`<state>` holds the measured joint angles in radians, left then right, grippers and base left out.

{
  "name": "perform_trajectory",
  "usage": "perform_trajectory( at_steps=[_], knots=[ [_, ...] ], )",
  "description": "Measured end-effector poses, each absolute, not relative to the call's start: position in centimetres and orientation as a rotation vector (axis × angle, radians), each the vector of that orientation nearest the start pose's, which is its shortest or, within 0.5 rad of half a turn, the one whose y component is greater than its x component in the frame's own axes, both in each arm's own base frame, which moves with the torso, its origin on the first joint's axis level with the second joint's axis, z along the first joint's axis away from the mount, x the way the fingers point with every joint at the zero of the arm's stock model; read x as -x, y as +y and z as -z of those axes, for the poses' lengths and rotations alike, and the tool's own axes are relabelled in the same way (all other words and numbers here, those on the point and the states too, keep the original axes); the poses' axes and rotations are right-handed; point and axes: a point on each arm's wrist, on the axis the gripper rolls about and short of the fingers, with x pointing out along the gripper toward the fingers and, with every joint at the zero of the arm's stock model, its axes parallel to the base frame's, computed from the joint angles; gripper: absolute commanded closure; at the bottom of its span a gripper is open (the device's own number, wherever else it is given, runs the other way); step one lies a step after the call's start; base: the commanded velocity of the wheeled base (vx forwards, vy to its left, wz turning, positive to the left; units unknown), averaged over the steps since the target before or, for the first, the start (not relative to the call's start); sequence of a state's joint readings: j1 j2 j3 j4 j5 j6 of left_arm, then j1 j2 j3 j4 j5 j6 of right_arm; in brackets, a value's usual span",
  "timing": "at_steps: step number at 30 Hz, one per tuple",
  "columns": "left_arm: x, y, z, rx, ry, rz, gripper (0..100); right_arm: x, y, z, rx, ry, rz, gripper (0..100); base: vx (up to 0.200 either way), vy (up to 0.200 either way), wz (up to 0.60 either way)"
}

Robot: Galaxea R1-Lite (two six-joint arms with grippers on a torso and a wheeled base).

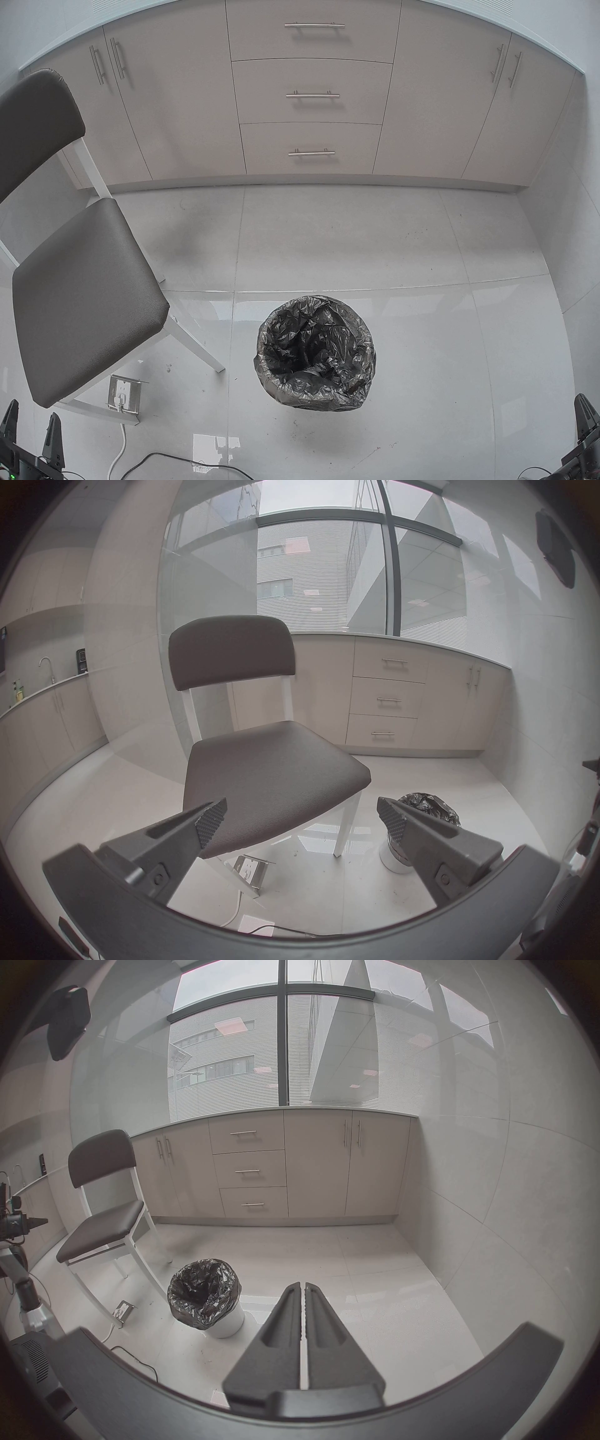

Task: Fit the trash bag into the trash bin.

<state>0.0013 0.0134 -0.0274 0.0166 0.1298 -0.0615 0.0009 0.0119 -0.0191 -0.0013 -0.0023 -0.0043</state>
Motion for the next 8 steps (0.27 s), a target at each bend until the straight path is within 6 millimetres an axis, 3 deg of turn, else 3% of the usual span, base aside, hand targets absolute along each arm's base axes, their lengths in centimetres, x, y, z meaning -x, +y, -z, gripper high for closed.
perform_trajectory(
  at_steps=[8],
  knots=[
    [2.40, 0.33, -8.15, 0.071, -0.002, -0.153, 0, 2.32, -0.01, -8.07, 0.004, -0.007, 0.001, 100, 0.000, 0.000, 0.00]
  ],
)
